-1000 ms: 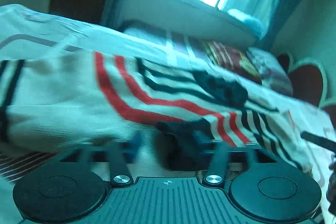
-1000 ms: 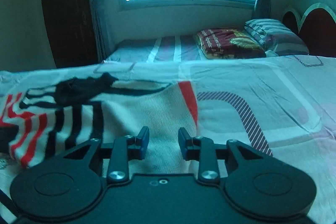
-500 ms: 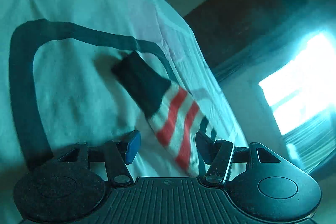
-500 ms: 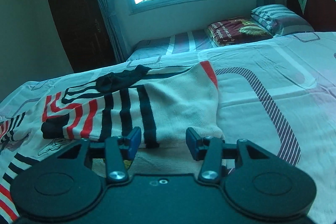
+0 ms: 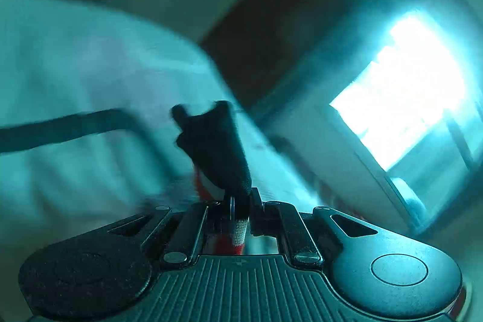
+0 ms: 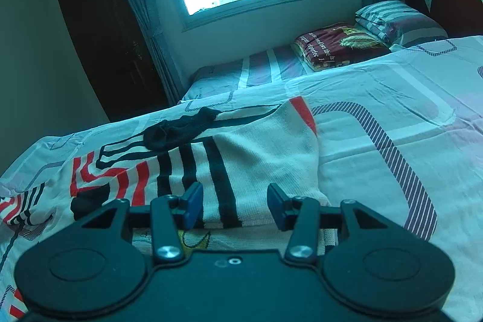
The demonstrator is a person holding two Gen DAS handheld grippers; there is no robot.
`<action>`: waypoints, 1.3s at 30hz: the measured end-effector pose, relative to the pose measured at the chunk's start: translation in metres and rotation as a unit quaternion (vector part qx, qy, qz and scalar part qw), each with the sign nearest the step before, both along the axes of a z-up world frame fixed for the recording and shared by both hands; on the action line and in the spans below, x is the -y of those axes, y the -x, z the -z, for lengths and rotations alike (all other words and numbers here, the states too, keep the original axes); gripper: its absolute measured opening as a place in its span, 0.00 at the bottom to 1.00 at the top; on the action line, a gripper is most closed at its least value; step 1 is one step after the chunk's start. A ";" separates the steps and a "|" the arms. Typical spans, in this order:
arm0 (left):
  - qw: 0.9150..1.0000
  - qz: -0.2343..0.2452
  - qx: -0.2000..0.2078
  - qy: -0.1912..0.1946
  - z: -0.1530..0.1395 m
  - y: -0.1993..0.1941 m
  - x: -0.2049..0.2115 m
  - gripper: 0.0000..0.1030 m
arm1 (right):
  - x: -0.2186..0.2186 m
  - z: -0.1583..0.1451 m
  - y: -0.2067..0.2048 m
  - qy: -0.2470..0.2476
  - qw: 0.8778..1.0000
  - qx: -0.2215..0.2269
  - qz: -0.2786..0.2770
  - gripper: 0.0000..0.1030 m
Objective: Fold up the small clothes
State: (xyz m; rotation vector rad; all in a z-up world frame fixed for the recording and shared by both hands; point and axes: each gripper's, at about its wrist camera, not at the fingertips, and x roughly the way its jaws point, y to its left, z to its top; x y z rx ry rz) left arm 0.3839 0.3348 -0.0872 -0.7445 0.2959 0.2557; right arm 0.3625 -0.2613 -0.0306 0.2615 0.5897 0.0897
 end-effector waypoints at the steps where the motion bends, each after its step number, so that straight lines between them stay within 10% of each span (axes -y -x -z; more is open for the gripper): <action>1: 0.999 0.030 0.014 -0.021 -0.012 -0.010 0.022 0.08 | 0.002 0.001 0.000 -0.004 1.000 0.000 0.004 0.45; 7: 0.971 0.208 0.027 -0.112 -0.041 -0.077 0.184 0.08 | 0.004 0.001 0.002 -0.013 1.000 0.000 0.016 0.45; 16: 0.903 0.353 -0.111 -0.218 0.031 -0.112 0.363 0.08 | 0.005 0.000 -0.001 -0.062 0.998 -0.016 0.025 0.48; 18: 0.896 0.362 -0.113 -0.229 0.021 -0.102 0.368 0.27 | 0.001 0.002 -0.007 -0.083 0.996 -0.025 0.020 0.53; 20: 0.900 0.363 -0.084 -0.224 0.004 -0.080 0.355 0.60 | -0.007 0.003 -0.012 -0.101 0.995 -0.024 0.010 0.57; 29: 0.934 0.230 -0.098 -0.253 -0.007 -0.019 0.214 0.60 | -0.052 0.046 -0.081 -0.264 0.959 -0.100 -0.035 0.58; 33: 0.928 0.232 -0.125 -0.264 0.014 -0.043 0.200 0.60 | -0.071 0.052 -0.108 -0.240 0.965 -0.103 -0.024 0.55; 36: 0.927 0.235 -0.131 -0.260 0.023 -0.063 0.200 0.60 | -0.088 0.039 -0.118 -0.165 0.981 -0.097 -0.039 0.08; 39: 0.922 0.239 -0.134 -0.273 0.026 -0.076 0.207 0.60 | -0.091 0.003 -0.103 -0.084 0.995 -0.018 -0.056 0.08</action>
